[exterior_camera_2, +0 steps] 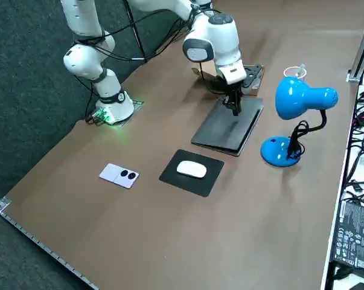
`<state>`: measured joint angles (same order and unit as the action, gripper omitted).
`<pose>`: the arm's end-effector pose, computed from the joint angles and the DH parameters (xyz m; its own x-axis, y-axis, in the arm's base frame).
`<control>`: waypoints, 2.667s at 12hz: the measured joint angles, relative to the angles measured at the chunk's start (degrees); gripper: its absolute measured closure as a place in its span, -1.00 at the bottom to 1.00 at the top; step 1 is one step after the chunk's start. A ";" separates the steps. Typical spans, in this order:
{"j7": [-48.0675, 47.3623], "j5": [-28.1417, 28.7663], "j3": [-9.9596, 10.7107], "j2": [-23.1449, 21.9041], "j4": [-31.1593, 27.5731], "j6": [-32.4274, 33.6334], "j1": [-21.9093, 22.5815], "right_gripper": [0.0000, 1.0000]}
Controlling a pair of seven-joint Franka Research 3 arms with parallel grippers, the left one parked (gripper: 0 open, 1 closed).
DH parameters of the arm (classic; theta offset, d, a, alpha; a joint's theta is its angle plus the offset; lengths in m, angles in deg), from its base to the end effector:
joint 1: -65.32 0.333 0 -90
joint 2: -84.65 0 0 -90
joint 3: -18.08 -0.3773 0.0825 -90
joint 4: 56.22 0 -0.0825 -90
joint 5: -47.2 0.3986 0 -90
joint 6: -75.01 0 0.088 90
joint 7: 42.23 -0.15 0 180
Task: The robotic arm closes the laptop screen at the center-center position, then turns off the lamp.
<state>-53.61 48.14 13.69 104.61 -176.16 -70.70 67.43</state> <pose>0.6251 0.0702 0.2680 0.9900 -0.1061 0.0925 -0.1012 -0.9933 -0.0560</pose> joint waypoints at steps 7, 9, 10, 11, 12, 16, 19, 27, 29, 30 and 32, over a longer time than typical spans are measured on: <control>0.05 -0.06 0.05 1.88 2.86 -1.58 -0.01 0.96; 0.07 -0.12 0.03 1.03 4.11 0.28 0.23 0.96; 0.07 -0.15 0.03 0.61 4.92 1.83 0.29 0.96; 0.07 -0.16 0.03 0.11 5.75 3.42 0.32 0.96; 0.08 -0.19 0.02 -0.36 6.51 4.66 0.35 0.96; -0.25 -2.80 -0.01 -1.18 8.00 5.73 0.41 0.96; -2.09 -5.92 -0.01 -1.15 8.08 5.65 0.41 0.96; -7.23 -11.16 -0.01 -0.76 11.16 5.37 0.46 0.96; -12.76 -14.59 -0.06 -0.77 11.49 5.55 1.57 0.96; -15.50 -16.33 -0.08 -0.77 11.56 6.03 2.36 0.96; -23.06 -21.45 -0.12 -0.77 11.65 6.93 4.26 0.96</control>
<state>-76.67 26.69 13.57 103.84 -164.51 -63.78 71.69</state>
